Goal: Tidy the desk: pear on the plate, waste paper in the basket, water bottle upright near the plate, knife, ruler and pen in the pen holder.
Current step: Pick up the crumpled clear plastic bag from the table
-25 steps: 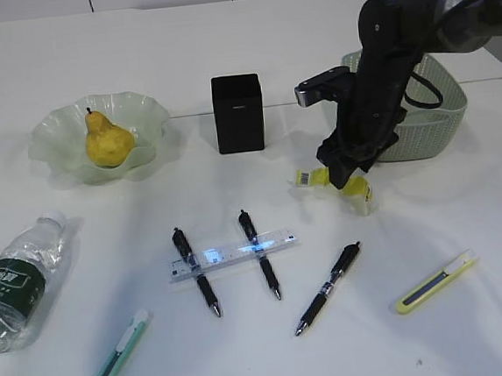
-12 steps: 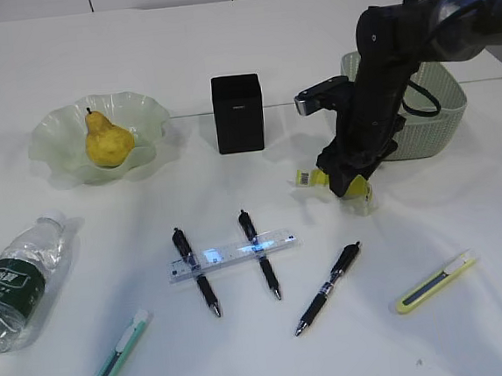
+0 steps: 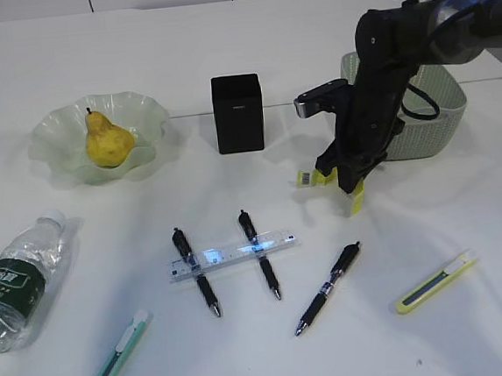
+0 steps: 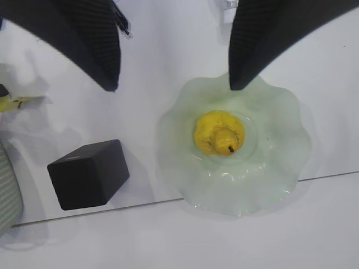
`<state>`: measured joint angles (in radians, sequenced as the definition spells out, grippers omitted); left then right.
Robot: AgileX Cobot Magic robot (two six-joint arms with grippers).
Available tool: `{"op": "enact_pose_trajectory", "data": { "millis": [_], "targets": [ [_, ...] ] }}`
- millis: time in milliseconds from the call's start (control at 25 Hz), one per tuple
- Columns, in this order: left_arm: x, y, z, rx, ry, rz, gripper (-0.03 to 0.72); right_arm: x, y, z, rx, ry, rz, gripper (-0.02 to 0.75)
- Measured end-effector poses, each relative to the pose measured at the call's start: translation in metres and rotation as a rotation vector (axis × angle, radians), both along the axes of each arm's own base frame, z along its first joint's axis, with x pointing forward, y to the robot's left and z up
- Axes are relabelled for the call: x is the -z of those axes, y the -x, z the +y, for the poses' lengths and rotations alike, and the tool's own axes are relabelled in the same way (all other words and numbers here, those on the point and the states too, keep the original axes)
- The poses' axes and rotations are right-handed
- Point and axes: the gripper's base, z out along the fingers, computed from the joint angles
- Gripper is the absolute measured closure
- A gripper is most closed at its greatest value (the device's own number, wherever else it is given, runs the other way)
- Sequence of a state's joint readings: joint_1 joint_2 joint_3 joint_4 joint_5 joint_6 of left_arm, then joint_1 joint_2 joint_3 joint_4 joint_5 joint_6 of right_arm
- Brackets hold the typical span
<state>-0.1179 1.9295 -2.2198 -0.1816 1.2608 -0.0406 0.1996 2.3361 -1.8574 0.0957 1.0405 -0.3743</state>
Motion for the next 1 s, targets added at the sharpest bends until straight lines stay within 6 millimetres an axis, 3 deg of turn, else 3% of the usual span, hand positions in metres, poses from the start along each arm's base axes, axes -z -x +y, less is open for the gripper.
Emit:
{"op": "enact_pose_trajectory", "data": {
  "millis": [120, 440, 680, 1000],
  "targets": [
    [0.0, 0.0, 0.0, 0.0, 0.0, 0.0, 0.258, 0.0, 0.001, 0.0, 0.003, -0.003, 0.007, 0.721],
    [0.0, 0.0, 0.0, 0.0, 0.0, 0.0, 0.258, -0.012, 0.001, 0.005, 0.012, -0.047, 0.047, 0.723],
    [0.0, 0.0, 0.0, 0.0, 0.0, 0.0, 0.26, -0.053, -0.011, 0.014, 0.034, -0.142, -0.005, 0.723],
    [0.0, 0.0, 0.0, 0.0, 0.0, 0.0, 0.263, -0.122, -0.029, 0.017, 0.102, -0.204, -0.219, 0.723]
  ]
}}
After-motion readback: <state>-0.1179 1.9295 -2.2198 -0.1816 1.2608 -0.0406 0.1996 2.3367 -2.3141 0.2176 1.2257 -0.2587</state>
